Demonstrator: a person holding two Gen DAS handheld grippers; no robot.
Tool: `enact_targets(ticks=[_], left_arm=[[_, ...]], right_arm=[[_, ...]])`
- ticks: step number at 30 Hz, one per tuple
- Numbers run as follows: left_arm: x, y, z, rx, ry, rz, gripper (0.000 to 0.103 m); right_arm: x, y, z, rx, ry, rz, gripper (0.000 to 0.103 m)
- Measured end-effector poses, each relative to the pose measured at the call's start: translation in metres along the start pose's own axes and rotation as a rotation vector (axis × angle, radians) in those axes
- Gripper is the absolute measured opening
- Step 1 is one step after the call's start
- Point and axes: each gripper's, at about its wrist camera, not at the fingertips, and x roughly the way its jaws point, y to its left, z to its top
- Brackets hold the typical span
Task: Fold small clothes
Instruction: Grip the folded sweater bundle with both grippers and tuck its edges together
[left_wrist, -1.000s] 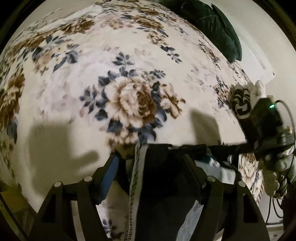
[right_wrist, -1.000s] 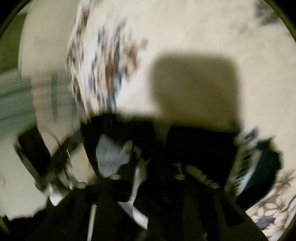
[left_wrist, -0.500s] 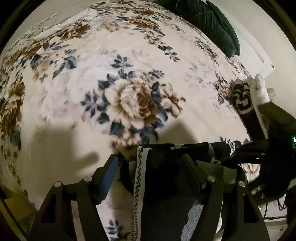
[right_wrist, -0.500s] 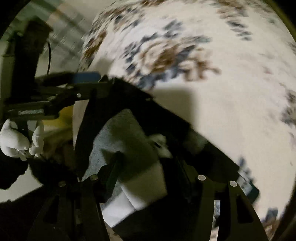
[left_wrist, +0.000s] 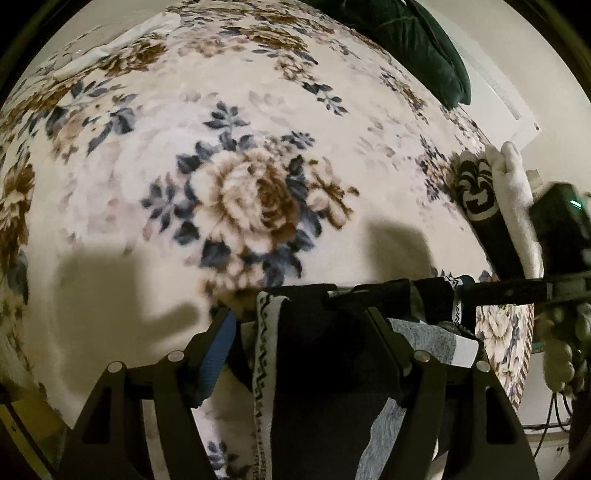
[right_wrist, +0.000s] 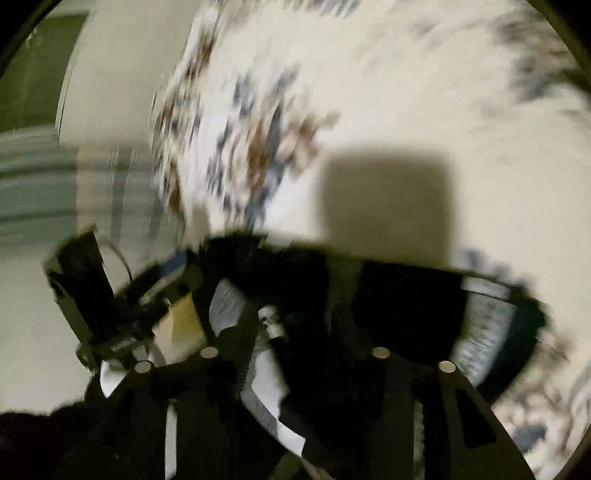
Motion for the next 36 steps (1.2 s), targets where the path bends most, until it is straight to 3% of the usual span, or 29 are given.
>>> enact_targets(ticks=[3,5,9,10,11,12,14,16,19,26,28,30,31,34,36], left_arm=[[0.012,0.001,0.001,-0.008,0.028,-0.011,0.069],[0.021,0.002,0.001,-0.023,0.048,-0.022,0.069],[0.03,0.001,0.0,-0.016,0.05,-0.039,0.068],[0.028,-0.002,-0.001,0.0,0.034,-0.038,0.058],[0.027,-0.003,-0.001,0.01,0.027,-0.038,0.04],[0.024,-0.006,-0.002,0.033,0.015,-0.031,0.033],[0.019,-0.008,-0.002,0.061,-0.011,-0.012,0.02],[0.014,-0.006,-0.003,0.062,-0.033,0.003,0.017],[0.011,0.004,0.0,0.023,-0.049,0.006,0.017],[0.014,0.007,0.007,-0.001,-0.049,0.022,0.017],[0.016,0.012,0.009,-0.027,-0.032,-0.01,0.017],[0.011,0.02,0.008,-0.081,-0.028,-0.076,0.018],[0.008,0.022,0.007,-0.101,-0.031,-0.096,0.025],[-0.007,0.03,0.0,-0.178,-0.056,-0.181,0.071],[-0.008,0.03,-0.003,-0.204,-0.056,-0.227,0.072]], right_arm=[[-0.036,-0.004,-0.027,-0.037,-0.122,-0.224,0.044],[-0.043,-0.016,-0.042,-0.036,-0.13,-0.333,0.044],[-0.025,-0.041,-0.054,0.048,-0.069,-0.314,0.044],[-0.014,-0.044,-0.055,0.044,-0.042,-0.31,0.042],[-0.003,-0.046,-0.058,0.03,-0.037,-0.312,0.026],[0.001,-0.045,-0.06,0.003,-0.044,-0.313,0.009],[-0.005,-0.04,-0.066,-0.019,-0.118,-0.343,0.006],[-0.027,-0.029,-0.073,-0.027,-0.257,-0.367,0.006],[-0.053,-0.023,-0.077,0.006,-0.387,-0.391,0.005],[-0.051,-0.042,-0.071,0.093,-0.446,-0.494,0.0],[-0.055,-0.059,-0.067,0.147,-0.448,-0.527,0.0],[-0.058,-0.082,-0.061,0.233,-0.406,-0.438,0.001],[-0.06,-0.083,-0.06,0.252,-0.411,-0.411,0.001],[-0.073,-0.068,-0.065,0.185,-0.416,-0.296,0.002],[-0.071,-0.052,-0.066,0.11,-0.385,-0.291,0.013]])
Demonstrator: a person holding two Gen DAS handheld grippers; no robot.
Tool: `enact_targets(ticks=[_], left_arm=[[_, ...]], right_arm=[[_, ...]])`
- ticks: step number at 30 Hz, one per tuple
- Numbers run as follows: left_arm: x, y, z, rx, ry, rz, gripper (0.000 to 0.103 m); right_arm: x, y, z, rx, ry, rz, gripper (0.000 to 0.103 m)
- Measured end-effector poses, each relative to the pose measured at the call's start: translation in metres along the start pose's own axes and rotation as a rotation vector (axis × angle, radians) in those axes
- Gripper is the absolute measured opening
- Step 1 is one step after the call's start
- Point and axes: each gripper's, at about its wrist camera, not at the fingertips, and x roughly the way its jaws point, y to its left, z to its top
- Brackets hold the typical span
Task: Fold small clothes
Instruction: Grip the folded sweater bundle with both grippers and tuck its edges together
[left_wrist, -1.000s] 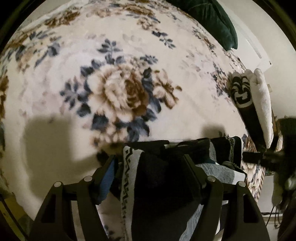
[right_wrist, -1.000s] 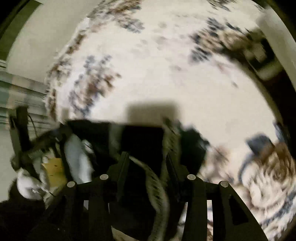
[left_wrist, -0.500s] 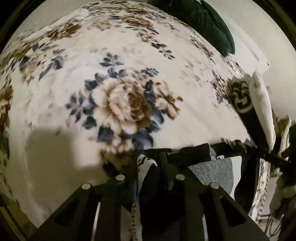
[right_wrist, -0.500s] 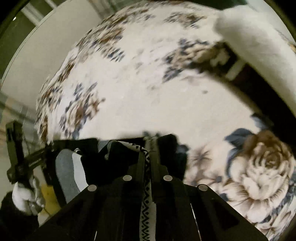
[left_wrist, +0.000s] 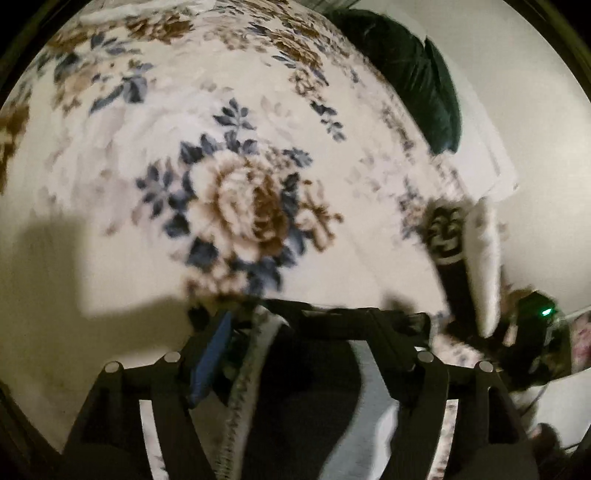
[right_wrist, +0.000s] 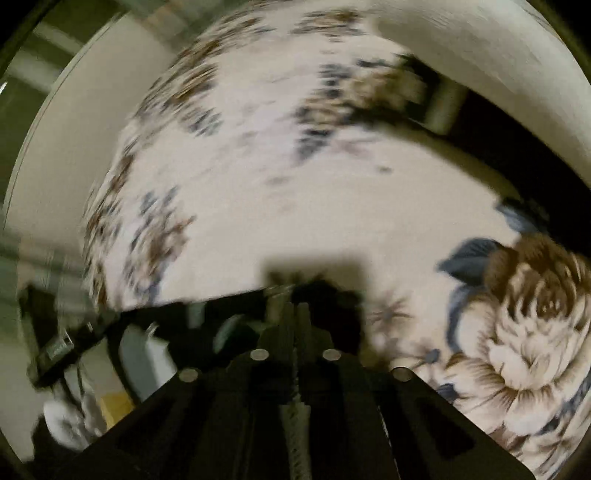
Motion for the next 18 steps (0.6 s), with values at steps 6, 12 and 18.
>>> enact_targets(ticks=[6,12,18], left_arm=[[0.037,-0.021,-0.011,0.119,0.08,0.11,0.068],[0.018,-0.047,-0.019,0.295,-0.042,0.186,0.011],[-0.001,-0.054,-0.015,0.286,-0.114,0.185,0.011]], right_arm=[[0.058,0.029,-0.011,-0.16,0.226,-0.107,0.04],[0.041,0.03,-0.017,-0.153,0.099,-0.129,0.004],[-0.01,0.048,-0.012,-0.174,-0.085,-0.144,0.004]])
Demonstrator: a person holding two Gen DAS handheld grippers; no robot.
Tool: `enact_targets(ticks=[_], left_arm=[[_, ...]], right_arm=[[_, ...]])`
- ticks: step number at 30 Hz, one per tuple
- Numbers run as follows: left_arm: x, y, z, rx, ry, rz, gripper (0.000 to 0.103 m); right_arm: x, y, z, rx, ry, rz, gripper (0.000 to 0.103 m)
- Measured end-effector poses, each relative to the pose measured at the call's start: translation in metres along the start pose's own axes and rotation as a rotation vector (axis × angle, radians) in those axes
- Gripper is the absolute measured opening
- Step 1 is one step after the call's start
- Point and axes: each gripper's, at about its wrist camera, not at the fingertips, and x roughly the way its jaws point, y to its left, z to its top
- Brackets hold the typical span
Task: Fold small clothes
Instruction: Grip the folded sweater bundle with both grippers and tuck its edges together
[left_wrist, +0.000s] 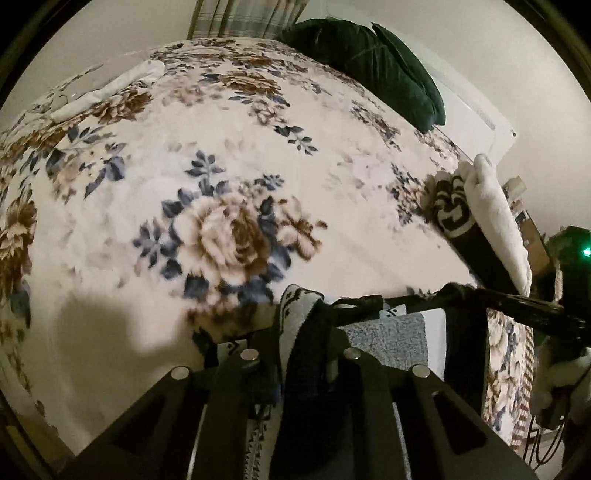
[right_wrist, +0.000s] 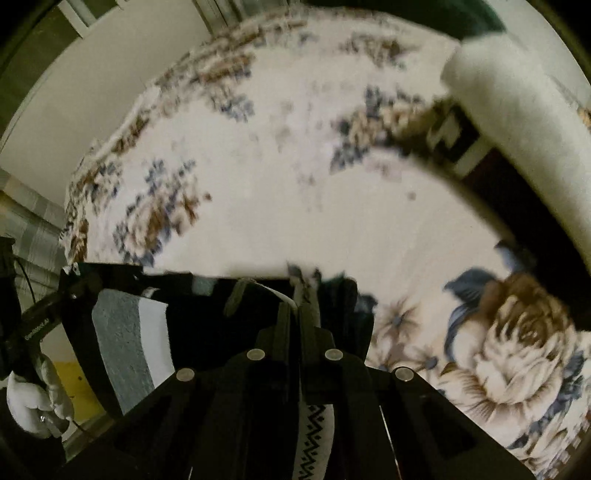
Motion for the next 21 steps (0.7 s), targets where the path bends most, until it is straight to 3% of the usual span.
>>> enact_targets(ticks=[5,12,18,20,21], left_arm=[[0.018,0.012,0.017,-0.07,0.038,-0.038,0.011],[0.09,0.056,0.011,-0.183,0.229,-0.035,0.015],[0.076,0.066,0.008,-0.297,0.231,-0.096,0.019],[0.059,0.064,0.006,-0.325,0.201,-0.11,0.03],[0.046,0.063,0.004,-0.325,0.171,-0.095,0.036]], right_arm=[[-0.013,0.003,0.015,-0.029,-0.042,-0.044,0.004],[0.056,-0.01,0.022,0.005,0.066,-0.103,0.003],[0.082,-0.013,0.013,0.03,0.145,-0.081,0.004],[0.077,-0.015,0.012,0.045,0.173,-0.036,0.014],[0.072,-0.018,0.01,0.053,0.181,-0.016,0.029]])
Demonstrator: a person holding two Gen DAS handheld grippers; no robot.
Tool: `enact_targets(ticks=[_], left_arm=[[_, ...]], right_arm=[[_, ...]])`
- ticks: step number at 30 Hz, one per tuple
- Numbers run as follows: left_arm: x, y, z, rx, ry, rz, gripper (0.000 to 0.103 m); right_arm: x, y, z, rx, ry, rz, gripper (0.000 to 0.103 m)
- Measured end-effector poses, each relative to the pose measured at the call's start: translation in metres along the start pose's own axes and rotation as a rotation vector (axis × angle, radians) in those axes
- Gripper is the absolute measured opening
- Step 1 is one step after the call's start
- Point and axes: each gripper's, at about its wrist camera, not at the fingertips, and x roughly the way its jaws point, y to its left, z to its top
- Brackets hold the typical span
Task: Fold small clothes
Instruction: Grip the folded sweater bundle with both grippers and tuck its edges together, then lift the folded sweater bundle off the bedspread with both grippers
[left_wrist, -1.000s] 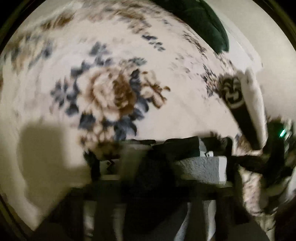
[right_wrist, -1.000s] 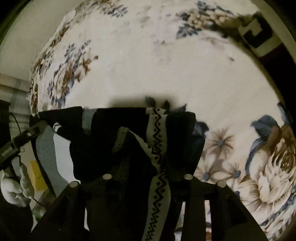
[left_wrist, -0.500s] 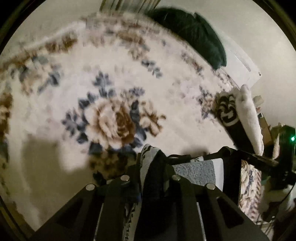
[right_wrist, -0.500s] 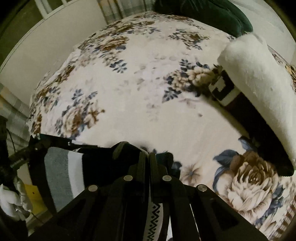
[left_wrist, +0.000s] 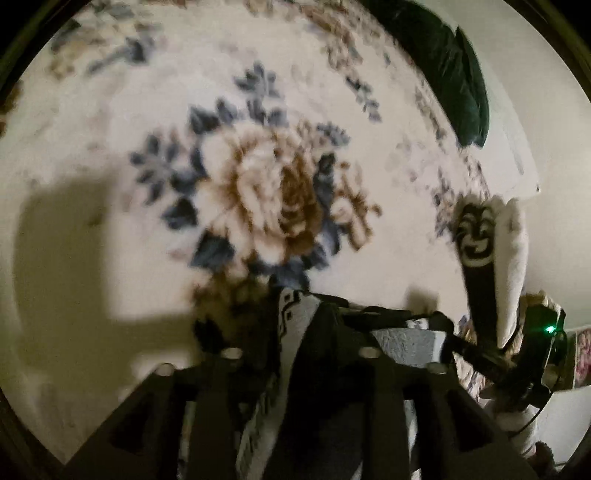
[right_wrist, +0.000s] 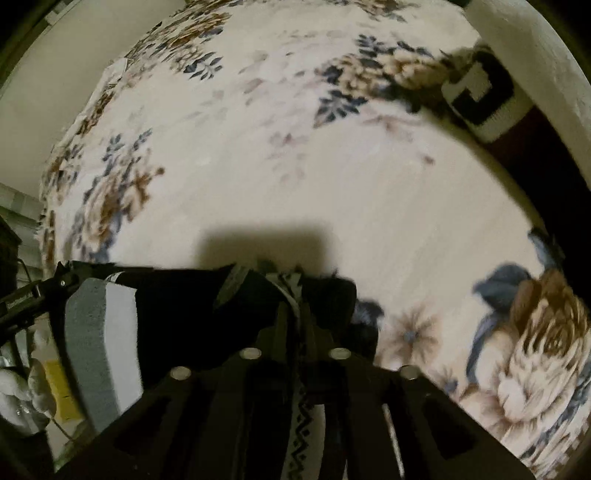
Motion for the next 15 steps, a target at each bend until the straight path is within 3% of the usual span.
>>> enact_targets(ticks=[1,2,3,5,10,15], left_arm=[[-0.012,-0.001,-0.006,-0.001,-0.032,0.001,0.057],[-0.02,0.0,-0.01,0.001,-0.05,-0.004,0.086],[-0.027,0.0,-0.015,0.001,-0.062,-0.005,0.095],[-0.037,0.005,-0.03,-0.008,-0.065,-0.015,0.095],[-0.005,0.026,-0.062,-0.047,0.045,-0.045,0.097],[0.032,0.044,-0.066,-0.114,0.106,-0.165,0.102]], right_arm=[[-0.006,-0.003,-0.003,0.007,-0.001,0.027,0.04],[-0.015,-0.007,-0.009,0.022,-0.01,0.057,0.057],[-0.024,-0.011,-0.016,0.036,-0.018,0.076,0.077],[-0.036,-0.02,-0.031,0.061,-0.023,0.106,0.093],[-0.021,-0.044,-0.077,0.134,0.067,0.236,0.097],[0.031,-0.054,-0.102,0.247,0.153,0.403,0.1]])
